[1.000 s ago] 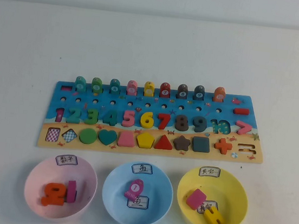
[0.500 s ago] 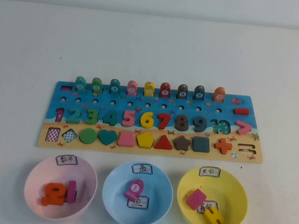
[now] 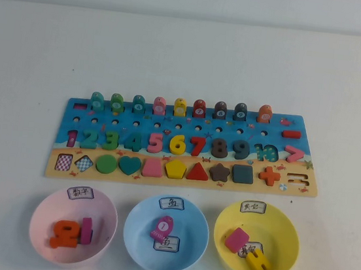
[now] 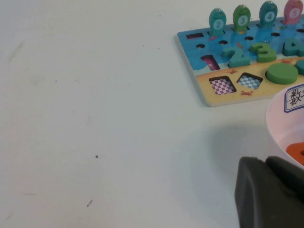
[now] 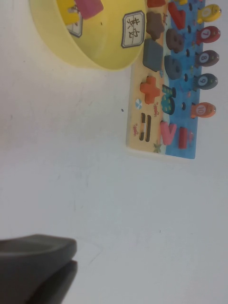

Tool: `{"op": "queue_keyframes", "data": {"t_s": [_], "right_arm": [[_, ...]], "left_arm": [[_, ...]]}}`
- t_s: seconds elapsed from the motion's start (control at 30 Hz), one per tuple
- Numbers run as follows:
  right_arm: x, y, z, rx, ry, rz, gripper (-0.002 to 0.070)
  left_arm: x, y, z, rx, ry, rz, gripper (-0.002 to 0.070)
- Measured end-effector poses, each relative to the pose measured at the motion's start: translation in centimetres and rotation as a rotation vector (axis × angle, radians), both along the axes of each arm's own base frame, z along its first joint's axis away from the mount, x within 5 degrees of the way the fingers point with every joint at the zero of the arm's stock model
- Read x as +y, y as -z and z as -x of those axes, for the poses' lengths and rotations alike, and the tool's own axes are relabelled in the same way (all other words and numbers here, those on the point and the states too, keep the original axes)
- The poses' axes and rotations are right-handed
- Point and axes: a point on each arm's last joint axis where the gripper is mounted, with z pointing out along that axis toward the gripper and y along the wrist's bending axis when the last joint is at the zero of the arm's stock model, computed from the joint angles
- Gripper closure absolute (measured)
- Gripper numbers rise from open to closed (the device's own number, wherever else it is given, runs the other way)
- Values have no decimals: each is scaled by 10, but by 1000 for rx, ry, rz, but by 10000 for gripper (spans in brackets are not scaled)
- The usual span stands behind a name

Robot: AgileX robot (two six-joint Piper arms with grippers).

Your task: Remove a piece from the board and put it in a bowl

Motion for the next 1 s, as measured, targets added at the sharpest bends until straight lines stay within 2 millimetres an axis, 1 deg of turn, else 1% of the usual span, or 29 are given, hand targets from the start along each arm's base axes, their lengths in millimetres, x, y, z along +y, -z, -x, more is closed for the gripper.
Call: {"op": "queue_keyframes", "data": {"t_s": [0.3, 0.4, 0.63, 0.73, 1.0], "right_arm": [[0, -2, -1, -19, 3, -5, 694], [1, -9, -2, -85, 13, -99, 694], [-1, -25, -4, -217, 64, -391, 694], [-1, -28, -4, -230, 80, -479, 694], [-1, -29, -4, -211, 94, -625, 694]], "left_arm": [[0, 0, 0, 0, 0, 0, 678], [0, 0, 0, 0, 0, 0, 678], [0, 0, 0, 0, 0, 0, 678], [0, 0, 0, 0, 0, 0, 678], [0, 0, 0, 0, 0, 0, 678]]}}
